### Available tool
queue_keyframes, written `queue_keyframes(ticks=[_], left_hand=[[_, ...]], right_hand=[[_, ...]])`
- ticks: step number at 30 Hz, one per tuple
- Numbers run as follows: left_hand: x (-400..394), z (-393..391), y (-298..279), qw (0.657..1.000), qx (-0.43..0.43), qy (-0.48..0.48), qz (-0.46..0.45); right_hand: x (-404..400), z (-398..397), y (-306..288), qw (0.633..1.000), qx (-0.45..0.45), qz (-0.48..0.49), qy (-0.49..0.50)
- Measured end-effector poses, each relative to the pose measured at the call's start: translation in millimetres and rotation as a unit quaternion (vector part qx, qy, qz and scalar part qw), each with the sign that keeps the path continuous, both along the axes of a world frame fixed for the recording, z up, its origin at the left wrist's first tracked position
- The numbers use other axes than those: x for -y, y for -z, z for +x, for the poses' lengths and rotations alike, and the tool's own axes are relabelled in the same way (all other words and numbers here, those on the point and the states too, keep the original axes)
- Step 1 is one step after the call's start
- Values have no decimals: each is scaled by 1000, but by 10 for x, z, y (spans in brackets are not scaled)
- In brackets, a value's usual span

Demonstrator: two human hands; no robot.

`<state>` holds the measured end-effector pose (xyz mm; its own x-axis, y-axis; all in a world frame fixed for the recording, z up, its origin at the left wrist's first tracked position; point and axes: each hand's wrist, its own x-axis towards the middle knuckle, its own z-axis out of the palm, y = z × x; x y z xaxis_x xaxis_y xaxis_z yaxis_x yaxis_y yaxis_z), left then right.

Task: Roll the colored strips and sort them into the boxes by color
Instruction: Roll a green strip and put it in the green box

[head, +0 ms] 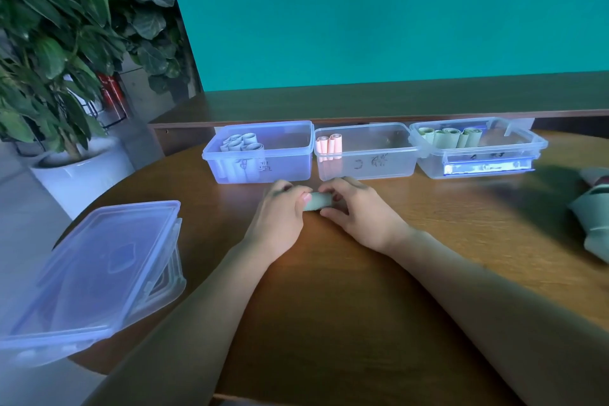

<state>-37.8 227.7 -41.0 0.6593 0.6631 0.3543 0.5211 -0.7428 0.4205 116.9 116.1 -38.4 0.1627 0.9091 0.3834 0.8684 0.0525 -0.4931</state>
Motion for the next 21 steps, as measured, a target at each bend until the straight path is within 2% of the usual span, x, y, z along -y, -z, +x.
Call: queue_keyframes(ticks=[5,14,18,21], left_hand=[[7,-8,-31,996,74,56,11],[29,64,-79,999,27,24,-9],[115,42,-65,998,41,40,-21],[261,78,-66,993,93,45,-63]], right_hand=[[-114,79,18,999,-19,5,26],[-108,84,-3,999,-23,-12,27],[70,73,-28,996,-86,-10,27],[285,78,-40,982,-182,42,38]])
